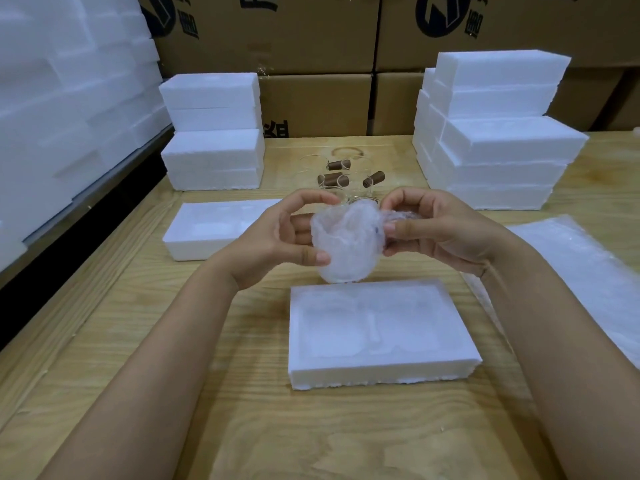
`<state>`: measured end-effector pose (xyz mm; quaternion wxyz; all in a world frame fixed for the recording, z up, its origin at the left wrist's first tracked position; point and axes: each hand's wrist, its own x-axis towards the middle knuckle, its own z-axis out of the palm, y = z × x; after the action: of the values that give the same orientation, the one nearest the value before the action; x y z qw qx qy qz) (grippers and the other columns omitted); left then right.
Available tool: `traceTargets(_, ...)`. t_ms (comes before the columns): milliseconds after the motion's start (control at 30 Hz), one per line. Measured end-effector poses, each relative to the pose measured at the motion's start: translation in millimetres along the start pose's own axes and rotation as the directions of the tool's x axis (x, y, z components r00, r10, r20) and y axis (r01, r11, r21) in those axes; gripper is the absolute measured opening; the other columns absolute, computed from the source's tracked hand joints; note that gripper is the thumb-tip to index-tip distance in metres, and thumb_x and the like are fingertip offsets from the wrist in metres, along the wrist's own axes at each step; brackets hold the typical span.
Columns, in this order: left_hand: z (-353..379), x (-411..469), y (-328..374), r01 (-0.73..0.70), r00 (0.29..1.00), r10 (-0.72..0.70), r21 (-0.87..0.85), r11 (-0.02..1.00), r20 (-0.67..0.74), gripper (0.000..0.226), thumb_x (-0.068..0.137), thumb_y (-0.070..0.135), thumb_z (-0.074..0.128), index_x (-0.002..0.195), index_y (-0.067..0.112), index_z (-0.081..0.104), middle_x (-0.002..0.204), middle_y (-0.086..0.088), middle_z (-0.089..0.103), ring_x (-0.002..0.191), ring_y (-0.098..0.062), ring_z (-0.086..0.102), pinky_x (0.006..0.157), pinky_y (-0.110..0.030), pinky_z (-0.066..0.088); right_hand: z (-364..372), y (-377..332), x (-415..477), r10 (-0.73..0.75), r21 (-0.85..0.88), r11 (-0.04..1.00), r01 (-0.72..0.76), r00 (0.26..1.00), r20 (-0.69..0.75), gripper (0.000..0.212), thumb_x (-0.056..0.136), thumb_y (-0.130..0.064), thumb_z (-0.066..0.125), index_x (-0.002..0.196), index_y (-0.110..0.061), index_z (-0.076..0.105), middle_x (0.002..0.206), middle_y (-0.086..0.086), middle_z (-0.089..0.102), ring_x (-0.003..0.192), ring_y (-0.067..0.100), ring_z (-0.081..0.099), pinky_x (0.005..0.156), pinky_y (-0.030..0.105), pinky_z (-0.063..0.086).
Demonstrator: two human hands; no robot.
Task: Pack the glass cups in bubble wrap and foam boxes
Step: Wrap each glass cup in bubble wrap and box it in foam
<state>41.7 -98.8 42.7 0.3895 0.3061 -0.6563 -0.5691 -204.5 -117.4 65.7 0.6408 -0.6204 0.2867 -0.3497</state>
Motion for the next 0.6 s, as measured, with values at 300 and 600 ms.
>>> traceTargets(300,2.5,-7.4,18.9,0.095,0.957,-0.141,0.182,0.979,0.254,0.03,0.057,0.011,0.081,0.078,0.025,0.065,0.081,0.004,0.058,0.078,-0.015,0.056,0.068,-0.02,0.048,9.8,-8.0,-8.3,0.276,-0.34,0.92,-0.196,0.939,0.206,0.021,0.072,-0.008,0.066,0.086,-0.003,0.052,0.073,0.008,0.068,0.066,0.021,0.066,0.06,0.023,0.051)
traceTargets(600,10.1,-8.6,34.3,0.077,0.913,-0.25,0.466,0.882,0.322,0.035,0.057,0.009,0.083,0.065,0.03,0.056,0.076,0.006,0.055,0.081,-0.015,0.051,0.08,-0.015,0.039,14.0,-18.4,-11.8,0.371,-0.493,0.848,-0.194,0.881,0.292,0.017,0.083,0.005,0.063,0.079,-0.008,0.052,0.071,0.005,0.066,0.063,0.013,0.059,0.057,0.018,0.046)
